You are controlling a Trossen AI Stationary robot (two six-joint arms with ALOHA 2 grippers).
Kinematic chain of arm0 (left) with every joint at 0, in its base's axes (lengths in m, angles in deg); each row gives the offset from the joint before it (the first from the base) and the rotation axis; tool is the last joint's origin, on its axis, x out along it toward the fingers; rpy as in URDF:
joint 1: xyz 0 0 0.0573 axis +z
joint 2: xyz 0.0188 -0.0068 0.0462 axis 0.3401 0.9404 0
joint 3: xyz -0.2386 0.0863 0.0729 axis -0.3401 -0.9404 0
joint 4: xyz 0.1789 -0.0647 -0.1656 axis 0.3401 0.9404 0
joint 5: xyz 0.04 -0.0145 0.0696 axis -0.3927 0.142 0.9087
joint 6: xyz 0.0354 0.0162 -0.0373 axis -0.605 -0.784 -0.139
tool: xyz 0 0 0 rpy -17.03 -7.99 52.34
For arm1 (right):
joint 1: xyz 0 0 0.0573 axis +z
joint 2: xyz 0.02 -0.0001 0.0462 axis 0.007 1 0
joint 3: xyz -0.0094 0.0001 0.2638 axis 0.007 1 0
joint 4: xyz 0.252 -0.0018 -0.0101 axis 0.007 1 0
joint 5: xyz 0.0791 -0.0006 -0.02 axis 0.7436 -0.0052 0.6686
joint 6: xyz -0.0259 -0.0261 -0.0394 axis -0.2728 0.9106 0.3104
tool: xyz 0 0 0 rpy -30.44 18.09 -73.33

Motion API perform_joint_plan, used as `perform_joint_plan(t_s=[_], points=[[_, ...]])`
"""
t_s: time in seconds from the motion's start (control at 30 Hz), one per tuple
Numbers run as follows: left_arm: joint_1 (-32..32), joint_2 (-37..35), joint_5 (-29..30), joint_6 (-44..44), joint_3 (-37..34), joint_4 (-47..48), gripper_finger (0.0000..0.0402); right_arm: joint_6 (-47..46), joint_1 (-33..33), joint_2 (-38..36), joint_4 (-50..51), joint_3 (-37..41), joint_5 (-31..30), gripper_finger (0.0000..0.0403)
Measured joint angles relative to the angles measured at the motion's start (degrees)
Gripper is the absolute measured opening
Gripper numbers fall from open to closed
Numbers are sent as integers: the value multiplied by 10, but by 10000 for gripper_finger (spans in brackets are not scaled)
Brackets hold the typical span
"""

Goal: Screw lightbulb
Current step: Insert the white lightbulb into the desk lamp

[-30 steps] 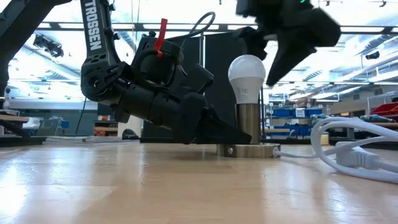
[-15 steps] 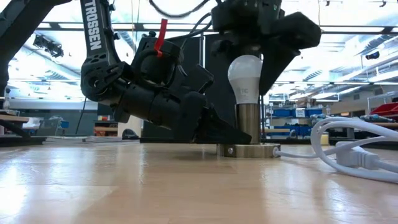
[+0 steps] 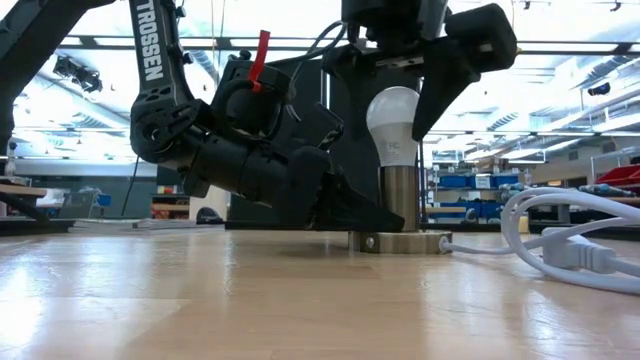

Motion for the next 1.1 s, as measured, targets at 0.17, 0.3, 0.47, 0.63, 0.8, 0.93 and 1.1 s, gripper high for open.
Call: perform_joint_plan(t_s=[0.17,0.3,0.47,0.63,0.8,0.93,1.1], points=[[0,0,-1,1,0,-2,190,40,-3,0,-1,0,2,345],[0,0,-1,6,0,-9,190,47,-9,10,-3,0,22,345],[0,1,-1,12,0,-13,190,48,-12,30,2,1,17,345],[0,0,0,14,0,-13,190,43,-12,31,-6,0,13,337],[0,0,1,14,0,-11,190,37,-12,32,-2,0,13,295],[0,0,2,14,0,-9,190,32,-12,31,-3,0,13,258],[0,0,2,14,0,-9,190,3,-12,31,1,-1,13,252]])
